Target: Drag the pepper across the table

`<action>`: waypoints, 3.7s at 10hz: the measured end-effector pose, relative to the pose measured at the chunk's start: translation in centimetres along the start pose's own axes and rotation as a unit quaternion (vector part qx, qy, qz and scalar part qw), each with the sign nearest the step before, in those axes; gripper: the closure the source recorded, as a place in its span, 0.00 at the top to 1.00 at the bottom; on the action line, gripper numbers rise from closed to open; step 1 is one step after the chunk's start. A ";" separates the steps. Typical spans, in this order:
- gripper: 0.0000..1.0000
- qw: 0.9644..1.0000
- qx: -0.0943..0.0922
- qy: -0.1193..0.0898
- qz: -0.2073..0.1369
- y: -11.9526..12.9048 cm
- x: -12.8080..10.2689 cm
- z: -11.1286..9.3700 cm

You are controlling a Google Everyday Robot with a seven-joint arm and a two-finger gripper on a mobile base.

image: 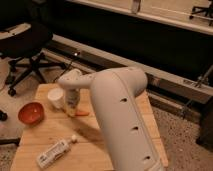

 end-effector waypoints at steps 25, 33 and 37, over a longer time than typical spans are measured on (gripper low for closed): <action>0.40 0.988 0.027 0.011 0.154 -3.3 14.4 -0.8; 0.40 0.982 0.036 0.013 0.185 -3.7 17.9 -1.0; 0.40 0.978 0.042 0.016 0.206 -4.3 20.3 -1.4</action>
